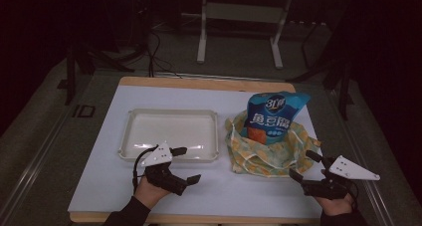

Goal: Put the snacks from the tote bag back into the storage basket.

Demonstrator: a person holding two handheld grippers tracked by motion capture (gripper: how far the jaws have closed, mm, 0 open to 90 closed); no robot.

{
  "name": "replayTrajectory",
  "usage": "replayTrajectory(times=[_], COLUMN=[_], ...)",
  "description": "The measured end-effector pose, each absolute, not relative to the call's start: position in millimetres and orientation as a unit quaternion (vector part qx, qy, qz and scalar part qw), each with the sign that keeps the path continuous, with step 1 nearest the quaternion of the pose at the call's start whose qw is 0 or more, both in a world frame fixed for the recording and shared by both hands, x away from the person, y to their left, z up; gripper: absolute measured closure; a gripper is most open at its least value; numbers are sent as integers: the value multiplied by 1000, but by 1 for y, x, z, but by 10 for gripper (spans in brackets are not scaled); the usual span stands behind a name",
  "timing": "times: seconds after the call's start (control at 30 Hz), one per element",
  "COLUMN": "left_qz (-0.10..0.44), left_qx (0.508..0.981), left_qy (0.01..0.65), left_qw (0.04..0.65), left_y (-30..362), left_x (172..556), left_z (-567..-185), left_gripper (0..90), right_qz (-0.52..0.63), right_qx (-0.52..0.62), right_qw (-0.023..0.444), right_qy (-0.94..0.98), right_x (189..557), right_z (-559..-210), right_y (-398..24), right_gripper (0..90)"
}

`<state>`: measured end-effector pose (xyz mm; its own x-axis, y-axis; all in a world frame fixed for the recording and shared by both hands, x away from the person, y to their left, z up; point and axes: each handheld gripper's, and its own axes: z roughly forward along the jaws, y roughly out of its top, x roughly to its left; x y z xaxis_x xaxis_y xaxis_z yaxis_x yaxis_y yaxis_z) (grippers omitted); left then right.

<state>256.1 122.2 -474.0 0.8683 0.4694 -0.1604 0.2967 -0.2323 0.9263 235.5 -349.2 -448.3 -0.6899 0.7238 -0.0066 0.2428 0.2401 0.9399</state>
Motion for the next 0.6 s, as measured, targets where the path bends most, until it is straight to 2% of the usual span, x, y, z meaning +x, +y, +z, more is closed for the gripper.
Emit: replayTrajectory(times=[0.37,0.6], left_qz=[69,68], left_qx=[784,787], left_qy=[231,219], left_qw=[572,573], left_y=[105,95], left_x=[267,273], left_z=[-464,-461], left_gripper=[3,3], right_qz=[530,526], right_qx=[308,299], right_qw=[209,217], right_qy=[762,766], right_x=[243,246], right_z=[-445,-440], right_y=[-348,-346], right_gripper=[128,131])
